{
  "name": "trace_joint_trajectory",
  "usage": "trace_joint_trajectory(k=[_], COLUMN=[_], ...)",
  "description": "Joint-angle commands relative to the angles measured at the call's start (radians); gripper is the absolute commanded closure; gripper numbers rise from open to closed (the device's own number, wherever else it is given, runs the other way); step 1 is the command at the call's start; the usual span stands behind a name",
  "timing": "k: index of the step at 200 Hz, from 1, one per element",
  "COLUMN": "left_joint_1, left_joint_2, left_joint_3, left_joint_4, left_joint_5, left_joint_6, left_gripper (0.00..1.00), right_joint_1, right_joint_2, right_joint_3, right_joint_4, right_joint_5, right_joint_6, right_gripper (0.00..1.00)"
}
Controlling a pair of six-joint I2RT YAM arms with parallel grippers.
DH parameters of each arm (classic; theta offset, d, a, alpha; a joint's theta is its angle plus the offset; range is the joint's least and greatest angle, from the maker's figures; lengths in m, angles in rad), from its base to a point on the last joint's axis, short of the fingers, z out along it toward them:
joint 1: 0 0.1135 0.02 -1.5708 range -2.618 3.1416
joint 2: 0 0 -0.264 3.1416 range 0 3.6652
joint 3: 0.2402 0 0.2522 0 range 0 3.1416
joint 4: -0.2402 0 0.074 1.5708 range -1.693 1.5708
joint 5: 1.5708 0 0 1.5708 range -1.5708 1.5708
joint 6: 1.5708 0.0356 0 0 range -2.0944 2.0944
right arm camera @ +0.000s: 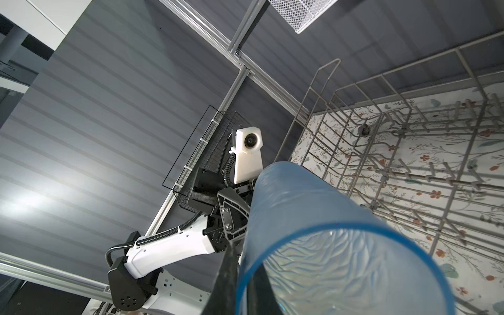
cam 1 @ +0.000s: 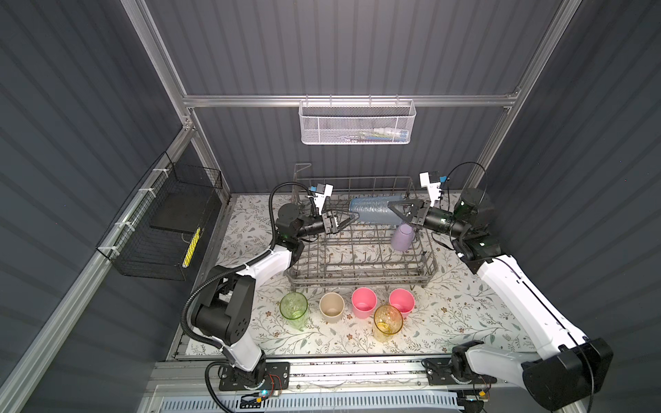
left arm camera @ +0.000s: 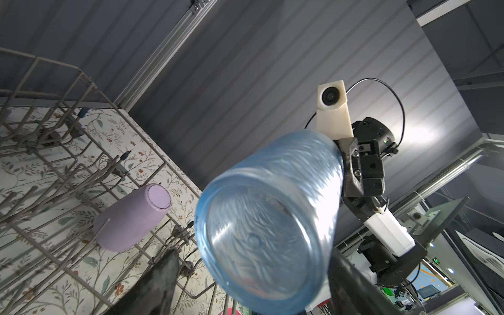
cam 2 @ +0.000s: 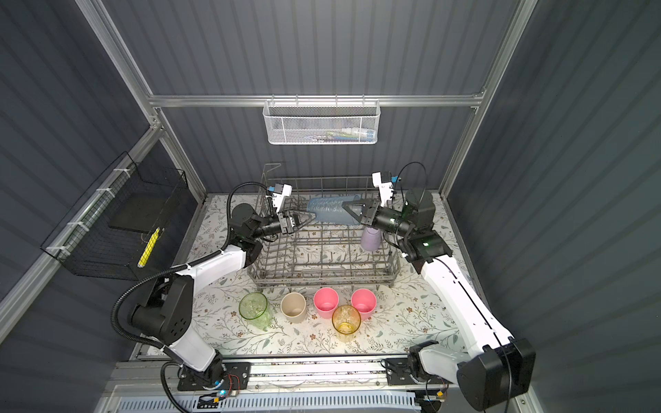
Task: Load cups into a dish rack
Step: Place the cup upside down at the dish rack.
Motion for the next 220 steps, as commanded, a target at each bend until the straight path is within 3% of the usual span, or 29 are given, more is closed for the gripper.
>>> trace_joint_trajectory(k=[1, 109, 220], left_joint_1=[0.006, 0.003, -0.012], left_joint_2=[0.027, 0.025, 0.029], left_joint_3=[0.008, 0.016, 0.024], left_joint_4=[0.168, 0.136, 0.118], left_joint_5=[0.025, 0.051, 0.067], left_joint_6=[-0.103, -0.073, -0.057], left_gripper=[0.16, 0.25, 0.20], right_joint_1=[0.004, 0.002, 0.007], right_joint_2=[0.007, 0.064, 0.134], right_joint_3=[-0.007, -0.036, -0.050], right_joint_4=[0.118, 0.222, 0.341], right_joint_5=[-0.087, -0.178, -0.211], right_joint_6=[0.045, 0.115, 0.195], right_gripper=[1.00, 1.00, 1.00])
